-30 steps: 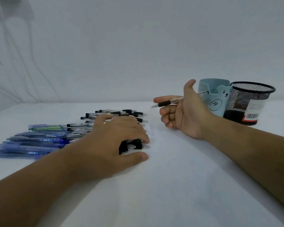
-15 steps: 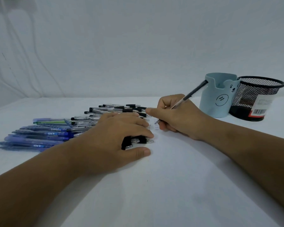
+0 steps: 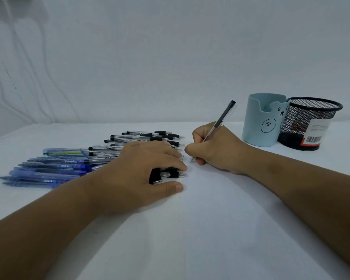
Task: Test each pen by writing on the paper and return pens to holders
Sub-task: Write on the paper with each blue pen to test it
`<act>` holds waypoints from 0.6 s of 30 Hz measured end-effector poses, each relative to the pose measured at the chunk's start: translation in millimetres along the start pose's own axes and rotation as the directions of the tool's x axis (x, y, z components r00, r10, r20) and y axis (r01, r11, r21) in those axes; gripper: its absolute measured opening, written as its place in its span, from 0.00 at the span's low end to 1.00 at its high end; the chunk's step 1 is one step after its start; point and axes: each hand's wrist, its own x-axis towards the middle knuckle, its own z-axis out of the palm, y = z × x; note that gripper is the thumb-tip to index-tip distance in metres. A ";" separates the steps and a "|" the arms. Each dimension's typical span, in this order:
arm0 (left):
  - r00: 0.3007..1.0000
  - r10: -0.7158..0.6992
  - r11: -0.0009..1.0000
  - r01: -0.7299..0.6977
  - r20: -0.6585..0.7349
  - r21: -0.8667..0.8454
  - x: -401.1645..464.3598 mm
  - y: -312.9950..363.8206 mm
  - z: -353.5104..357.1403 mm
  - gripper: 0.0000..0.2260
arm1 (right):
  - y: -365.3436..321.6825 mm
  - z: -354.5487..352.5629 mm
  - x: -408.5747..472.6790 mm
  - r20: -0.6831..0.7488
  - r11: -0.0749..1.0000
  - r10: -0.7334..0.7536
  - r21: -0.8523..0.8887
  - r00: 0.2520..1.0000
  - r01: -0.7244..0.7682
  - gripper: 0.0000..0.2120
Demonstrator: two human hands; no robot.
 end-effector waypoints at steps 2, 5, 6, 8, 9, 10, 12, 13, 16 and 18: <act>1.000 0.001 1.000 -0.001 -0.006 -0.008 -0.1 -0.2 0.2 0.19 | 0.0 0.5 0.2 0.000 1.000 -0.010 -0.007 1.000 0.010 0.17; 1.000 0.005 1.000 -0.005 -0.006 -0.009 0.2 -1.2 0.5 0.18 | -1.3 0.9 0.1 -0.004 0.999 -0.024 -0.037 1.000 0.024 0.16; 1.000 0.007 1.000 -0.007 -0.007 -0.008 0.5 -1.4 0.6 0.18 | -1.7 1.0 0.2 -0.003 0.998 -0.030 -0.046 1.000 0.030 0.16; 1.000 0.007 1.000 -0.007 -0.011 -0.009 0.5 -1.1 0.9 0.18 | -1.5 0.9 -0.3 0.013 0.998 -0.032 -0.054 0.999 0.033 0.16; 1.000 0.004 1.000 -0.004 -0.012 -0.009 0.5 -1.3 1.2 0.19 | -1.0 0.7 -0.3 0.022 0.998 -0.032 -0.051 0.999 0.033 0.16; 1.000 0.001 1.000 -0.001 -0.014 -0.010 0.1 -1.3 1.1 0.19 | -0.8 0.5 -0.2 0.027 0.999 -0.032 -0.043 0.999 0.033 0.17; 1.000 0.001 1.000 -0.001 -0.018 -0.011 0.0 -1.6 1.0 0.19 | 0.1 0.4 0.7 0.017 0.999 -0.030 -0.028 0.999 0.030 0.17; 1.000 0.005 1.000 -0.005 -0.018 -0.011 0.1 -1.6 1.1 0.19 | 0.5 0.4 1.1 0.008 0.999 -0.030 -0.022 1.000 0.030 0.17; 1.000 0.013 1.000 -0.013 -0.016 -0.010 0.3 -1.3 0.6 0.18 | 1.2 1.7 1.9 0.006 0.999 -0.044 -0.019 0.999 0.044 0.17; 1.000 0.014 1.000 -0.014 -0.019 -0.009 0.4 -1.3 0.8 0.18 | 2.2 2.4 2.8 0.001 0.998 -0.054 -0.040 0.999 0.054 0.17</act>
